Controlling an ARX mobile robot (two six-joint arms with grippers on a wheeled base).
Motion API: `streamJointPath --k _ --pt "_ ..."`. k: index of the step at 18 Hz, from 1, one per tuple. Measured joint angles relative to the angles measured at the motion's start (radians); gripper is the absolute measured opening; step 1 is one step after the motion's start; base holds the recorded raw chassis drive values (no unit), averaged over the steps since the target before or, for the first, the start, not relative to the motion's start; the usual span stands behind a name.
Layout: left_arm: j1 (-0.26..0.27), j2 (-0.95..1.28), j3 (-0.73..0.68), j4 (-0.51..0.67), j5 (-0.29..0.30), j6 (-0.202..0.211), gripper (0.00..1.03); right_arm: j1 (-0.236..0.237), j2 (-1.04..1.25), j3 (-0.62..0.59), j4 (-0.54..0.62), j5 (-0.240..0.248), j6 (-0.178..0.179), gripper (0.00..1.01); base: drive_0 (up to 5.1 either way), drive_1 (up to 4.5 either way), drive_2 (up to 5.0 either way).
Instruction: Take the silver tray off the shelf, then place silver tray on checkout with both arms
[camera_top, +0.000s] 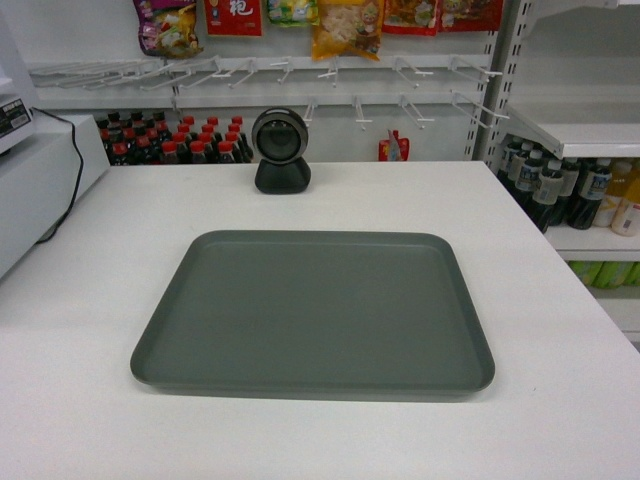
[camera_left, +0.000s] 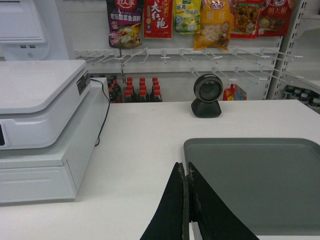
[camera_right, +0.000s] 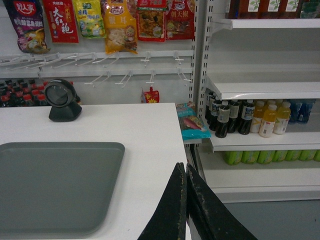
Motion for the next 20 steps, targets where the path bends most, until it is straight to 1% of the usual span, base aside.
streamJointPath --k 2,6,14,15,16,19,20 --pt "0.000 -0.058 0.000 -0.055 0.000 0.000 0.01 0.000 -0.056 0.000 -0.057 0.000 0.000 0.03 0.0 0.00 0.0" --pt "0.000 -0.088 0.000 -0.086 0.000 0.000 0.01 0.000 -0.087 0.000 -0.084 0.000 0.000 0.03 0.0 0.00 0.0" --pt "0.000 -0.229 0.000 -0.236 0.000 0.000 0.01 0.000 -0.225 0.000 -0.231 0.000 0.000 0.03 0.0 0.00 0.0" --pt "0.000 -0.336 0.000 -0.389 0.003 0.000 0.01 0.000 -0.333 0.000 -0.385 -0.002 -0.001 0.03 0.0 0.00 0.0" --pt "0.000 -0.380 0.001 -0.378 0.003 0.000 0.01 0.000 -0.387 0.000 -0.380 -0.003 -0.001 0.03 0.0 0.00 0.0" --pt "0.000 -0.379 0.000 -0.391 0.002 0.000 0.01 0.000 -0.385 0.000 -0.391 -0.003 0.000 0.03 0.0 0.00 0.0" --pt "0.000 -0.379 0.000 -0.393 0.002 0.000 0.03 0.000 -0.385 0.000 -0.395 -0.003 -0.001 0.05 0.0 0.00 0.0"
